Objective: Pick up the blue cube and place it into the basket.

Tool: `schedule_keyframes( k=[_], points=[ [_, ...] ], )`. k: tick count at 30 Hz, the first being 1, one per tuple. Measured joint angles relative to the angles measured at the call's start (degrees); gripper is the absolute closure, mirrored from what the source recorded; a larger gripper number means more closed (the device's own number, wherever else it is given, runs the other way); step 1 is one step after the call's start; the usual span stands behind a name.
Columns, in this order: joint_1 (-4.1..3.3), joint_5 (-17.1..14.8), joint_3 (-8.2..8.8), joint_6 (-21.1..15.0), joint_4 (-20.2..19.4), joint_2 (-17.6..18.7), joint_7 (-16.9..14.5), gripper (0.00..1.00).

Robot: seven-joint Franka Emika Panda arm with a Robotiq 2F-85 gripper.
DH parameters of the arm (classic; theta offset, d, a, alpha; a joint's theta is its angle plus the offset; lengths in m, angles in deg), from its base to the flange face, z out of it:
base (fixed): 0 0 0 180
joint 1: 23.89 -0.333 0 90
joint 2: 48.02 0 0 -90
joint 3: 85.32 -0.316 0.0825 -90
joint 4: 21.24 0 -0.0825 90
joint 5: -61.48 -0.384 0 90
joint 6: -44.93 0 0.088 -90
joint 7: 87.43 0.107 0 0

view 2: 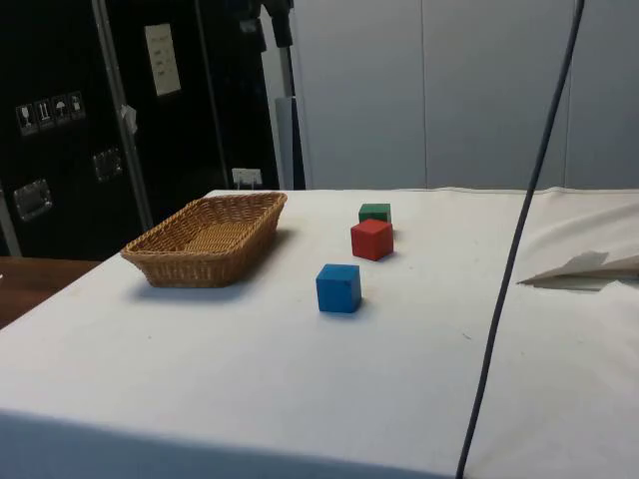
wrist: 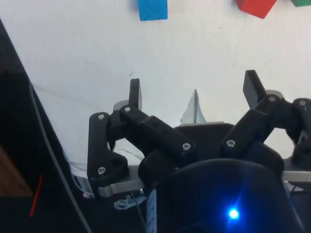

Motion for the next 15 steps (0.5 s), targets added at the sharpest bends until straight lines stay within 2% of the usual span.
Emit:
schedule_keyframes(
  k=[9,15],
  points=[
    [0.0,0.6,-0.52,-0.5,-1.9,-2.1,0.9,0.0],
    [0.0,1.8,-1.55,-2.1,-4.4,-4.5,2.3,0.0]
  ],
)
